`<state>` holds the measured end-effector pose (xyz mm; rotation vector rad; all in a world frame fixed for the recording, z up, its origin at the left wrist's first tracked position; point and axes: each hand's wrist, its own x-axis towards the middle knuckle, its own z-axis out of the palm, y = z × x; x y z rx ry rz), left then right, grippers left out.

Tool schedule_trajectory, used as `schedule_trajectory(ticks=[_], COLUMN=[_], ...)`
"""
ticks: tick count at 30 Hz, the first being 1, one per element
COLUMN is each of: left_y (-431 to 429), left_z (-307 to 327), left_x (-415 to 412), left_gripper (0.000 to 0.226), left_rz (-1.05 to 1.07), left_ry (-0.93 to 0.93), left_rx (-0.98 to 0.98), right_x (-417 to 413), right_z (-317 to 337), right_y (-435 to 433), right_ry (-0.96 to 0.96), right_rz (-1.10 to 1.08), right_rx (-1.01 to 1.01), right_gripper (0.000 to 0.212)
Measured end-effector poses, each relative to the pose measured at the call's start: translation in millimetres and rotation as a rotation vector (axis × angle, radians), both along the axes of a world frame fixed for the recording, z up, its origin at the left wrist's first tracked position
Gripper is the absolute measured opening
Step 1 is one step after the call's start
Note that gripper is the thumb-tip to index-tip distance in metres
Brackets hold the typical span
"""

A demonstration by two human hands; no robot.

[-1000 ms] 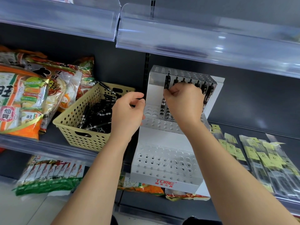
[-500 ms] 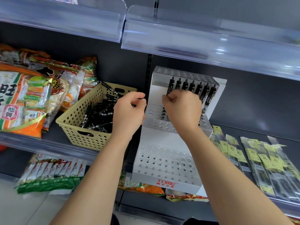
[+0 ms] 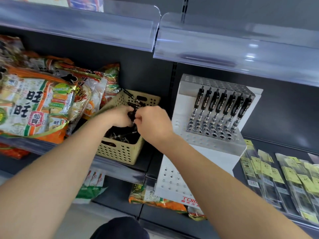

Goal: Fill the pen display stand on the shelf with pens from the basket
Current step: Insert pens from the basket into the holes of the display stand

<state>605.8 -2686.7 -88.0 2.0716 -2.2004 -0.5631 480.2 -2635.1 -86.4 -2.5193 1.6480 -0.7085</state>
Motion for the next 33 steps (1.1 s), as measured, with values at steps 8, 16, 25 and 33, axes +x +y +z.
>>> schedule_trajectory(ticks=[8, 16, 25, 33], left_y=[-25, -38, -61, -78], left_z=[-45, -55, -62, -64], left_x=[17, 16, 18, 6], left_gripper=[0.113, 0.097, 0.048, 0.049], left_rz=[-0.089, 0.018, -0.025, -0.078], left_ry=[-0.340, -0.324, -0.324, -0.349], left_rx=[0.291, 0.153, -0.260, 0.033], right_x=[15, 13, 12, 9], right_z=[-30, -36, -36, -31], right_y=[-14, -19, -17, -17], right_ry=[0.099, 0.039, -0.023, 0.033], right_rz=[-0.057, -0.105, -0.106, -0.075], right_rx=[0.173, 0.172, 0.171, 0.156], right_gripper=[0.014, 0.013, 0.016, 0.021])
